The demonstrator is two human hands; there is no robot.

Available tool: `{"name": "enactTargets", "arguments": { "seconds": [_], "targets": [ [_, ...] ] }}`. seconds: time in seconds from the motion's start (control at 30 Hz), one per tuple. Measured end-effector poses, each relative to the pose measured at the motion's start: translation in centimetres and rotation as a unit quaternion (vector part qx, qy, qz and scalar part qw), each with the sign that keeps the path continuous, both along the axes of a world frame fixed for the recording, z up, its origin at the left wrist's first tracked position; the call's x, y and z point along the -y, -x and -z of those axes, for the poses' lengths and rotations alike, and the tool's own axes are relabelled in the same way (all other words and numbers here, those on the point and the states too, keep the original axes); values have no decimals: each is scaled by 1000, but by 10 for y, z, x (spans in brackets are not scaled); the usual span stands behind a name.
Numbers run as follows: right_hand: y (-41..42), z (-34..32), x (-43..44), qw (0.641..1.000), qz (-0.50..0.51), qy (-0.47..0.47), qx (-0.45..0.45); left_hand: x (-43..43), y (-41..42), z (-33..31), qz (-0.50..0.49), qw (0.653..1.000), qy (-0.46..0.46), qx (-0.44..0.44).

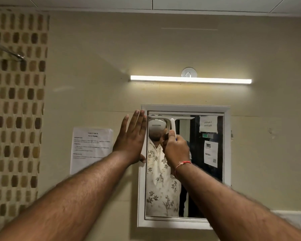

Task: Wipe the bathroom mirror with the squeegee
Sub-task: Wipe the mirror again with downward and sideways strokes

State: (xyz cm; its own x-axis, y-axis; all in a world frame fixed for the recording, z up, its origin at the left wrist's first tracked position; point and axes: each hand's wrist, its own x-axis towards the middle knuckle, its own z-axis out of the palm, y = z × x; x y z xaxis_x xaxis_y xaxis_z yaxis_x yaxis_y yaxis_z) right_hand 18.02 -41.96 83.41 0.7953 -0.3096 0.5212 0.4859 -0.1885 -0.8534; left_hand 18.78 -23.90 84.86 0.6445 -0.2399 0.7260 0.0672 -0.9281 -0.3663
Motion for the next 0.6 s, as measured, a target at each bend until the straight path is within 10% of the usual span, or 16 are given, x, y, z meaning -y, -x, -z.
{"name": "enactTargets", "arguments": {
  "seconds": [0.6],
  "targets": [
    [8,-11,-2,996,73,43,-10,-5,-16,-4,-37,998,4,-55]
  ]
}}
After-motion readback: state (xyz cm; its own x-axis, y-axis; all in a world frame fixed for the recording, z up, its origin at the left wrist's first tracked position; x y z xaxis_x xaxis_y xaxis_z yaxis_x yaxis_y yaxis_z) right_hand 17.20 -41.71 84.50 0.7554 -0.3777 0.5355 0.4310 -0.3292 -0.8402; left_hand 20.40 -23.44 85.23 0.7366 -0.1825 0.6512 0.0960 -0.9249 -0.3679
